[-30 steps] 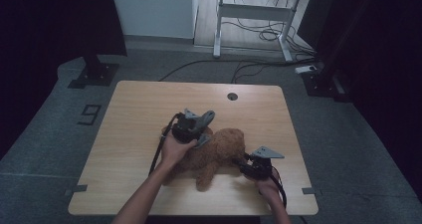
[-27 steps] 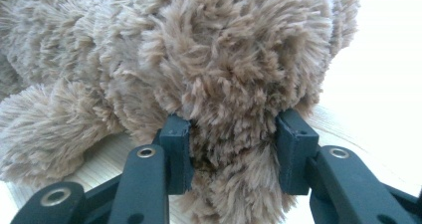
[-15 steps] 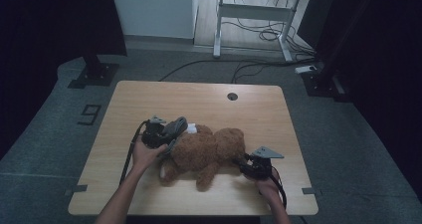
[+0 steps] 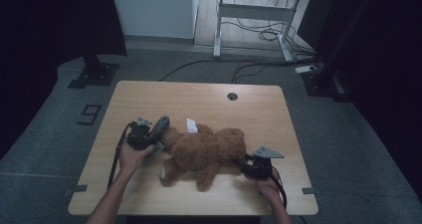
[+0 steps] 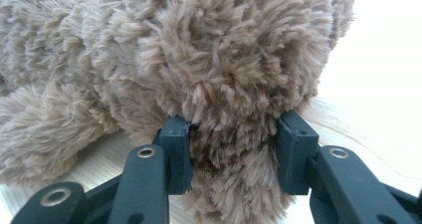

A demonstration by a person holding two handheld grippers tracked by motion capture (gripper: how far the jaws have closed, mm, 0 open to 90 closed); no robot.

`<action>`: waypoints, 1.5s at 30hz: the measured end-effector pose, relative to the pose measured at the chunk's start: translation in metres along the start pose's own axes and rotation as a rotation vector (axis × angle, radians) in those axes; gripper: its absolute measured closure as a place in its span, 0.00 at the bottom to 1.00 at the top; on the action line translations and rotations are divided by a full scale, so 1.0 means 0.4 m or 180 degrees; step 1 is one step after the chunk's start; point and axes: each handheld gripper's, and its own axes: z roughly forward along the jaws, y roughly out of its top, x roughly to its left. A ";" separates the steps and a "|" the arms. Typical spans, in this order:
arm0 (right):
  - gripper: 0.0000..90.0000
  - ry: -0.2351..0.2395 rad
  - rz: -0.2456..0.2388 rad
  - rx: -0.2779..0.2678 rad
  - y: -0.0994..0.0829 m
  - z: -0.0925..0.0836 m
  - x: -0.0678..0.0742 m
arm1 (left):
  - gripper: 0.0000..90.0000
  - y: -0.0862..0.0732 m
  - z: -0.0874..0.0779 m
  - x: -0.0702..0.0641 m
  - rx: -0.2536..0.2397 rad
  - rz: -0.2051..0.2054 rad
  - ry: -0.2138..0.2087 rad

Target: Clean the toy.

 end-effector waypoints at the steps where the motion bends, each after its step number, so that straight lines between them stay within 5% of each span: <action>1: 0.63 0.0000 0.0005 -0.0004 0.000 0.000 0.000 | 0.83 0.017 -0.018 -0.019 -0.0095 0.0047 -0.0065; 7: 0.63 -0.0033 -0.0002 -0.0007 0.000 0.000 0.005 | 0.83 0.105 -0.078 -0.152 -0.0434 0.0332 -0.0433; 10: 0.63 -0.0061 -0.0001 -0.0009 0.001 0.003 0.008 | 0.83 0.136 -0.071 -0.228 -0.0413 0.0459 -0.0616; 14: 0.63 -0.0057 -0.0009 -0.0017 0.000 0.003 0.007 | 0.83 0.130 -0.016 -0.278 -0.0218 0.0493 -0.0711; 18: 0.60 -0.0057 -0.0005 -0.0038 -0.001 0.000 0.006 | 0.83 0.091 0.029 -0.281 -0.0176 0.0392 -0.0738; 20: 0.58 -0.0042 0.0020 -0.0061 -0.002 0.000 0.006 | 0.83 0.079 0.028 -0.271 -0.0211 0.0304 -0.0811; 28: 0.38 -0.0152 0.0114 0.0004 0.004 -0.003 0.003 | 0.84 0.020 0.016 -0.286 -0.0357 0.0335 -0.0818; 33: 0.27 -0.0050 0.0230 0.0018 0.012 -0.028 -0.017 | 0.84 -0.015 0.009 -0.288 -0.0486 0.0271 -0.0898; 39: 0.19 0.0047 0.0291 -0.0224 0.065 -0.072 -0.022 | 0.84 -0.028 -0.001 -0.313 -0.0489 0.0423 -0.0865; 45: 0.10 0.0109 0.0179 -0.0018 0.126 -0.024 -0.001 | 0.84 -0.052 -0.010 -0.319 -0.0549 0.0380 -0.0965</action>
